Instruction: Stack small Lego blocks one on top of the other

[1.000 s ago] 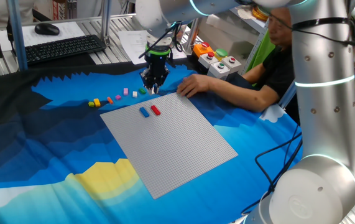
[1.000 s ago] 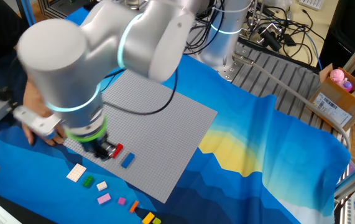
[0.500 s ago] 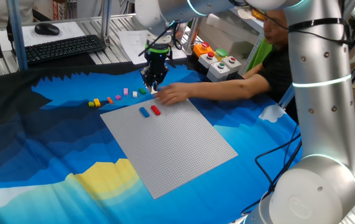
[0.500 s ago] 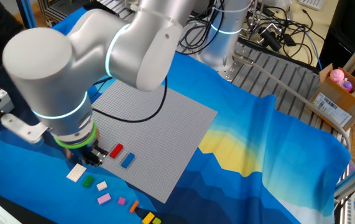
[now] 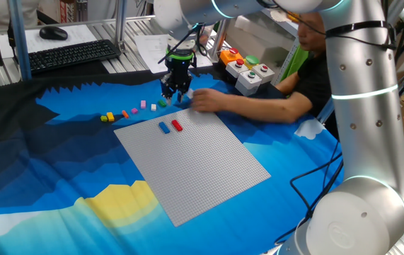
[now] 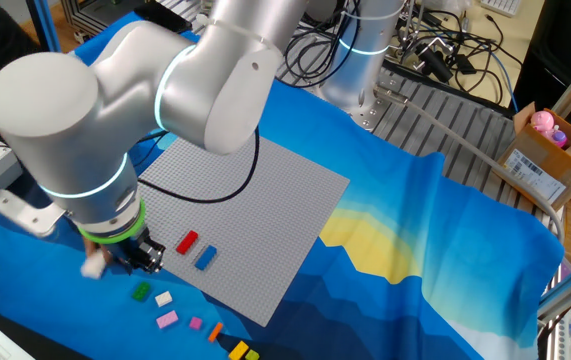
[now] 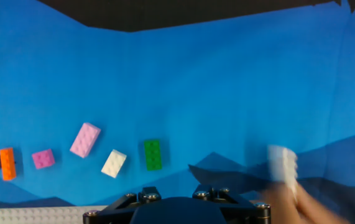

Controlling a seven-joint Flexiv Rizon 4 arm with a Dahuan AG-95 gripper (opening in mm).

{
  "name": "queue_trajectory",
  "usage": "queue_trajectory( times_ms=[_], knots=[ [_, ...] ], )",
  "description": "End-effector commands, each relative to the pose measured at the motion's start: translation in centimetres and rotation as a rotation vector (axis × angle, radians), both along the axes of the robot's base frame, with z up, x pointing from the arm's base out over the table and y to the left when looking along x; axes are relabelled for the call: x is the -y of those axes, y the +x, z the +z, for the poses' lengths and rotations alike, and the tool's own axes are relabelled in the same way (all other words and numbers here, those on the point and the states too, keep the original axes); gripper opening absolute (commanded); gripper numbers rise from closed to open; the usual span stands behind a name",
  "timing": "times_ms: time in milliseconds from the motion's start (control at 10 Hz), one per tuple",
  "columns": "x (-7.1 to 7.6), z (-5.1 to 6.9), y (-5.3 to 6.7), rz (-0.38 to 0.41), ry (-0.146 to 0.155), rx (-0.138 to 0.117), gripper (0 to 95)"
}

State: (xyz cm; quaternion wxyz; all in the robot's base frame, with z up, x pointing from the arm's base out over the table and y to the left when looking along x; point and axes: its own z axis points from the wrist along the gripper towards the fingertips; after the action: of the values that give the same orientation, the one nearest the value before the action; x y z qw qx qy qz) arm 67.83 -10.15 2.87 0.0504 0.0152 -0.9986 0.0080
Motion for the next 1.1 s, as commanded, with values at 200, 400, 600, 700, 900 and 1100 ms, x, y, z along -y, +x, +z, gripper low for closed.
queue_trajectory(
  times_ms=[200,400,600,700,900,1100],
  knots=[
    [-0.1,0.0,-0.1,-0.011,0.000,-0.003,38.0],
    [-0.3,0.1,-0.4,-0.042,-0.001,0.002,38.0],
    [-0.3,0.5,-0.5,-0.132,0.022,0.010,38.0],
    [-0.3,1.0,-0.6,-0.134,0.025,0.007,38.0],
    [-0.4,1.2,-1.4,-0.129,0.015,0.008,38.0],
    [-0.5,1.5,-2.3,-0.122,0.002,0.010,38.0]
  ],
)
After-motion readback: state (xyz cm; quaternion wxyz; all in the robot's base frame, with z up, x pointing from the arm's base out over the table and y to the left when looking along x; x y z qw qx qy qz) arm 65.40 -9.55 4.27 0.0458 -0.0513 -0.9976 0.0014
